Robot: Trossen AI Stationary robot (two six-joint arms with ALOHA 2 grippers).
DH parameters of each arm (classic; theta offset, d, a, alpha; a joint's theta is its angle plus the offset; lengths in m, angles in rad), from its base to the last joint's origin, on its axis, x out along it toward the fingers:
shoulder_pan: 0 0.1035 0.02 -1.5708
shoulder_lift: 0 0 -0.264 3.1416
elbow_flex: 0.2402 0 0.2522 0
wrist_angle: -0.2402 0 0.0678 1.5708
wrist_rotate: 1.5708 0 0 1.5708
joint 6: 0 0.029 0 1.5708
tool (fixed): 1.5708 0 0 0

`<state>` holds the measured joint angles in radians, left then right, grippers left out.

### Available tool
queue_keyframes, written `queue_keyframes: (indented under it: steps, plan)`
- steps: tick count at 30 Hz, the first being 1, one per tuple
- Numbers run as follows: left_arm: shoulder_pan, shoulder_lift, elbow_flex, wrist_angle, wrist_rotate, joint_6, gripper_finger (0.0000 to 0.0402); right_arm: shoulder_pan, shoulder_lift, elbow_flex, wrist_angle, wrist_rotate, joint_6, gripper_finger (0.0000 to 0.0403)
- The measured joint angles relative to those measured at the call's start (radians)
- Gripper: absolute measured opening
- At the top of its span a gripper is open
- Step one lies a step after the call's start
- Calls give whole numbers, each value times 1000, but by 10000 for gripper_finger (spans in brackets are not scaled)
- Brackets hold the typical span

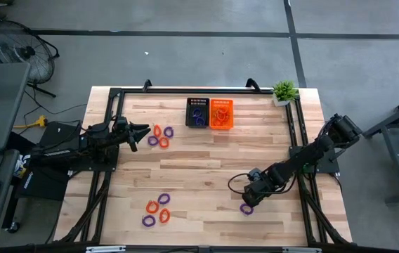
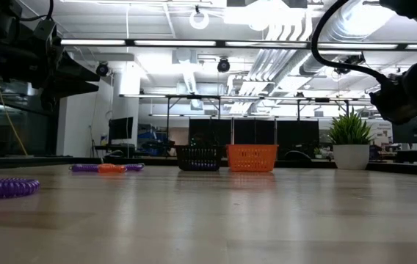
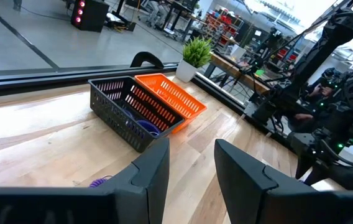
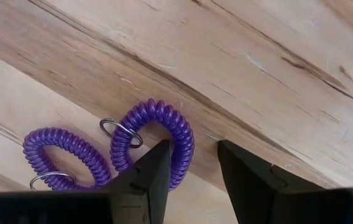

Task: Sort spring keychains
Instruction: Put the purple spring keychain in the black bin

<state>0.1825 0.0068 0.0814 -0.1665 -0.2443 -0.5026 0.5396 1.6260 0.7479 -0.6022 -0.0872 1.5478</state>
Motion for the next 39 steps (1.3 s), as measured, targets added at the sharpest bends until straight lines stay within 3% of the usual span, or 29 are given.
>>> queue_keyframes:
  steps: [5, 13, 21, 30, 39]
  plan:
    - [0, 0, 0, 0, 0, 0, 126, 0, 0, 0, -4, 0, -1, 111]
    - [0, 0, 0, 0, 0, 0, 126, 0, -4, -3, 15, -6, -4, 15]
    - [0, 0, 0, 0, 0, 0, 126, -10, -66, -14, 14, 13, -4, 23]
    - [0, 0, 0, 0, 0, 0, 126, -35, -191, -15, 34, 192, 13, 9]
    - [0, 0, 0, 0, 0, 0, 126, -193, -322, -13, 241, 392, -183, 7]
